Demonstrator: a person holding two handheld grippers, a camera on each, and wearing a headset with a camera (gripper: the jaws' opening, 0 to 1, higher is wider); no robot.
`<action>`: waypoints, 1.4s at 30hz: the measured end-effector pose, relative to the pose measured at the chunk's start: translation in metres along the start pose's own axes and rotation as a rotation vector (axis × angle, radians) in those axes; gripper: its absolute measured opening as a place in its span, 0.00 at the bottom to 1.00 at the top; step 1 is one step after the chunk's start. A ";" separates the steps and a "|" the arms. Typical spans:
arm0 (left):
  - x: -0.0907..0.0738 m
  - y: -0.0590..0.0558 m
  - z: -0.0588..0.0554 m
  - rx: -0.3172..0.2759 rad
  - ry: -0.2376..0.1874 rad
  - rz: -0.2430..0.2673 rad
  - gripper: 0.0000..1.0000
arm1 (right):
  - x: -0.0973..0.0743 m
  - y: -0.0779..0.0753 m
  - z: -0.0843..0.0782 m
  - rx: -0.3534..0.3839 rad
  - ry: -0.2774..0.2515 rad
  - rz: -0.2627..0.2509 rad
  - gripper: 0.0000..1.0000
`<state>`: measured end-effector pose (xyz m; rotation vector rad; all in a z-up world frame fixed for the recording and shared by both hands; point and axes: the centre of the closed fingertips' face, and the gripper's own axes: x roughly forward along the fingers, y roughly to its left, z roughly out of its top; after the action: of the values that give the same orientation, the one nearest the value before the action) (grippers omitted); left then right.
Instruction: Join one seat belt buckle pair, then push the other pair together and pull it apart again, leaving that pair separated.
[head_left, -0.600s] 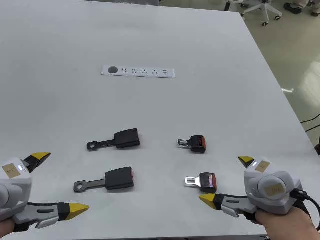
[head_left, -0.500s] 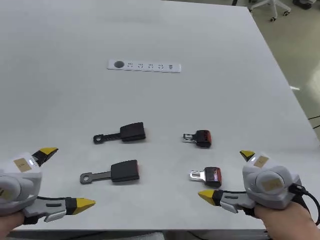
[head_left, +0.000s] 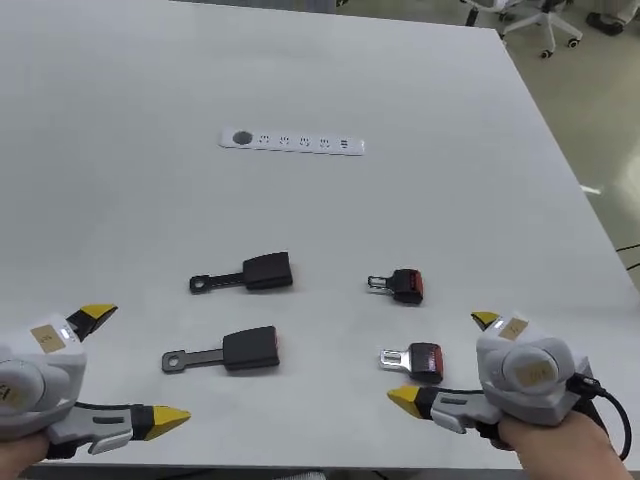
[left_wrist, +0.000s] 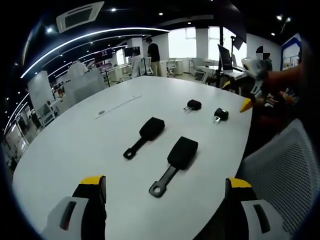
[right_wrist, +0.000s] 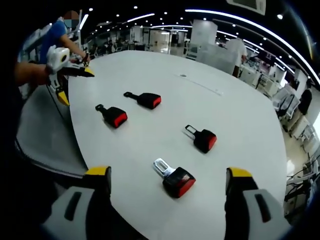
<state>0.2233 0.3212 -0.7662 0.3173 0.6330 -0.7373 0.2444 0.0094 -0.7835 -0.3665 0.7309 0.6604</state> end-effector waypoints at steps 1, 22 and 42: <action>0.000 -0.001 -0.003 0.023 0.012 0.001 1.00 | -0.001 0.001 -0.001 0.001 0.003 0.002 0.97; -0.006 -0.003 -0.002 0.023 0.010 0.002 1.00 | -0.005 0.004 -0.004 -0.054 0.004 0.003 0.95; -0.012 0.000 0.008 0.011 -0.023 0.030 0.95 | -0.012 0.004 -0.003 -0.102 0.008 0.004 0.89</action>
<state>0.2192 0.3238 -0.7526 0.3277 0.6010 -0.7153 0.2339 0.0058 -0.7777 -0.4620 0.7072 0.7023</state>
